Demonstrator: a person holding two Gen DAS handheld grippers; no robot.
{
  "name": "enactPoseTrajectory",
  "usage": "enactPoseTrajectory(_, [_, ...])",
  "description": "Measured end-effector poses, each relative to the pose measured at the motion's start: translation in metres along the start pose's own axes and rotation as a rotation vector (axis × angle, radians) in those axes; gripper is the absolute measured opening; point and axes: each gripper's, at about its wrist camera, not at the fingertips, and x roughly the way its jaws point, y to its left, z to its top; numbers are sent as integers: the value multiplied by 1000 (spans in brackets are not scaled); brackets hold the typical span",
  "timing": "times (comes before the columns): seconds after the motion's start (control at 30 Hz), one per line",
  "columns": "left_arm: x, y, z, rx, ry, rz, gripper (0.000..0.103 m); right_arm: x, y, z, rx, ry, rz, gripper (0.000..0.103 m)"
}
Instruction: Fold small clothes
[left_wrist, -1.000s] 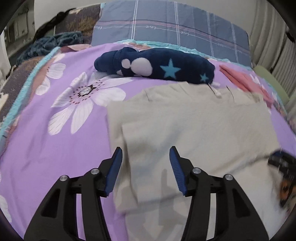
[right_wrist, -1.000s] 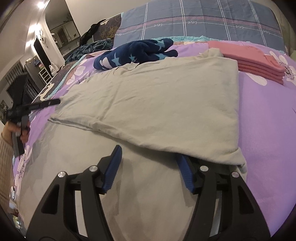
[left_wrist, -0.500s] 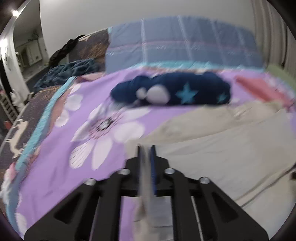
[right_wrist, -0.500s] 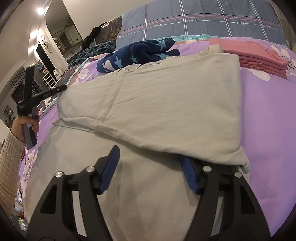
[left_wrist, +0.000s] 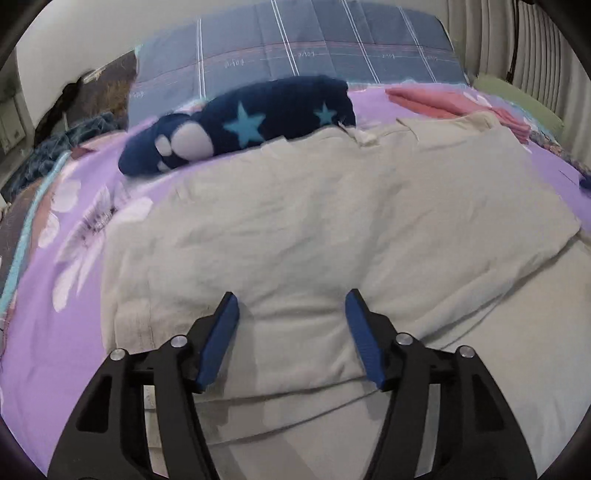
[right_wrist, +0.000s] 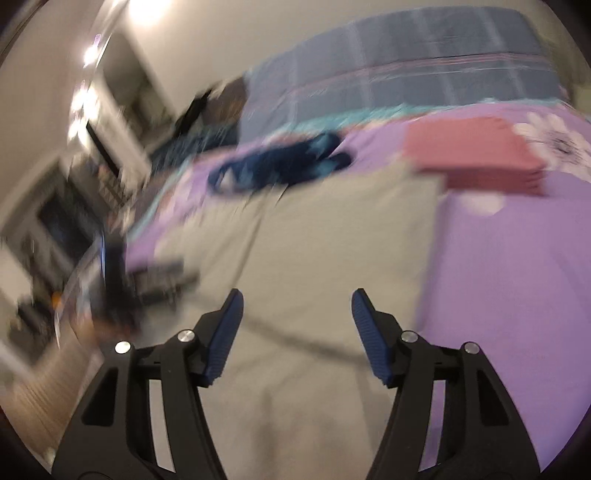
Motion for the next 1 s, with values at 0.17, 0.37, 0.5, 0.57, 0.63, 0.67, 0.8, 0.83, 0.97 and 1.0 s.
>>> enactPoseTrajectory(0.17, [2,5,-1,-25,6,-9,66,24,-95,58,242,6,-127,63])
enactPoseTrajectory(0.37, [0,0,-1,-9,3,27,69,97,-124,79,339,114,55,68])
enactPoseTrajectory(0.5, [-1,3,-2,-18,3,15,69,96,-98,85,213,75,-130,4])
enactPoseTrajectory(0.57, [-1,3,-2,-16,3,17,69,74,-91,85,175,-25,-283,2])
enactPoseTrajectory(0.63, [0,3,-2,-18,3,16,70,75,-88,82,86,-47,-500,1])
enactPoseTrajectory(0.67, [-1,3,-2,-20,3,14,70,82,-95,79,70,5,-553,1])
enactPoseTrajectory(0.8, [-1,3,-2,-19,3,15,70,55,-87,61,161,-20,-364,5])
enactPoseTrajectory(0.83, [-1,3,-2,-19,3,18,70,44,-71,55,123,-38,-318,5])
enactPoseTrajectory(0.97, [-1,3,-2,-21,6,41,77,24,11,2,-96,58,-120,26])
enactPoseTrajectory(1.0, [-1,3,-1,-23,7,44,78,29,18,-12,-138,104,-170,28])
